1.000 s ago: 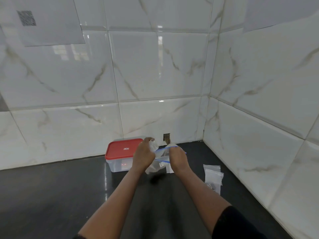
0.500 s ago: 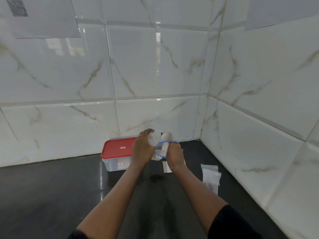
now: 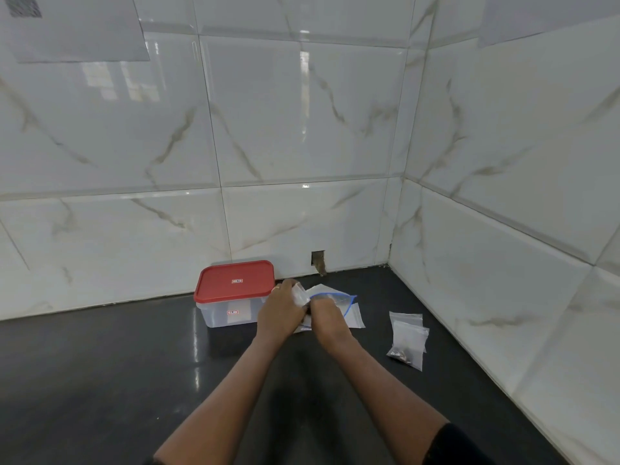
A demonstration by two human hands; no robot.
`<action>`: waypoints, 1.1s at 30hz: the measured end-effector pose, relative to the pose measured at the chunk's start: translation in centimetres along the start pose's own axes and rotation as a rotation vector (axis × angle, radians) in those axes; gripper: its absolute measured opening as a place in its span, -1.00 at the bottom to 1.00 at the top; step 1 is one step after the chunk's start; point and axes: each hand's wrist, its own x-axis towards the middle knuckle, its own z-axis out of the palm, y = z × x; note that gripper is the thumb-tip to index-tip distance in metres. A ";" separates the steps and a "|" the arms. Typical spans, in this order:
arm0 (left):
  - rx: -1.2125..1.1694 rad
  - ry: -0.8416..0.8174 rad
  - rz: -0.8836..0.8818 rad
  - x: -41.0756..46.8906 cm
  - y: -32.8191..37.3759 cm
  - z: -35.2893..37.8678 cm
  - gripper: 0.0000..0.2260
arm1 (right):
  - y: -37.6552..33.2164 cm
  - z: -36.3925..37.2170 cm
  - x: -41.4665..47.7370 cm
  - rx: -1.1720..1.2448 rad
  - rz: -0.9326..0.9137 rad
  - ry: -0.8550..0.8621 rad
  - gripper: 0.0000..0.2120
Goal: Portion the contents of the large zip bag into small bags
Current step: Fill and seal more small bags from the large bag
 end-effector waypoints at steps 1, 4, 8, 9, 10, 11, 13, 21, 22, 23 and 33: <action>0.007 0.026 0.025 0.1 0.2 -0.2 -0.69 | 0.4 0.2 -0.1 0.018 -0.011 -0.001 -0.70; 0.043 0.076 0.099 0.3 0.6 -0.7 -0.67 | 1.1 1.2 -0.7 -0.101 0.050 -0.149 -0.76; 0.051 0.047 0.151 0.0 0.3 -0.3 -0.61 | 1.6 1.7 -0.7 -0.213 0.097 -0.172 -0.84; 0.037 0.036 0.161 -0.1 0.2 -0.2 -0.61 | 1.7 1.6 -0.4 -0.193 0.085 -0.129 -0.87; 0.028 0.027 0.169 -0.1 0.1 -0.1 -0.63 | 1.8 1.7 -0.2 -0.167 0.091 -0.080 -0.79; 0.023 0.020 0.177 0.0 -0.1 0.0 -0.65 | 1.7 1.6 -0.1 -0.128 0.091 -0.031 -0.74; 0.027 0.002 0.194 0.1 -0.2 0.0 -0.66 | 1.3 1.7 0.0 -0.069 0.106 0.031 -0.73; 0.067 -0.118 0.209 0.8 -1.1 -0.7 -0.60 | 0.0 1.7 1.2 0.045 0.278 -0.200 -0.61; 0.075 -0.138 0.208 0.8 -1.2 -0.6 -0.60 | 0.1 1.5 1.5 0.054 0.295 -0.196 -0.59; 0.080 -0.155 0.202 0.7 -1.3 -0.6 -0.60 | 0.0 1.2 1.5 0.054 0.304 -0.200 -0.56; 0.062 -0.142 0.183 1.0 -1.0 -0.2 -0.59 | 1.3 2.9 0.1 0.299 0.310 0.064 -0.69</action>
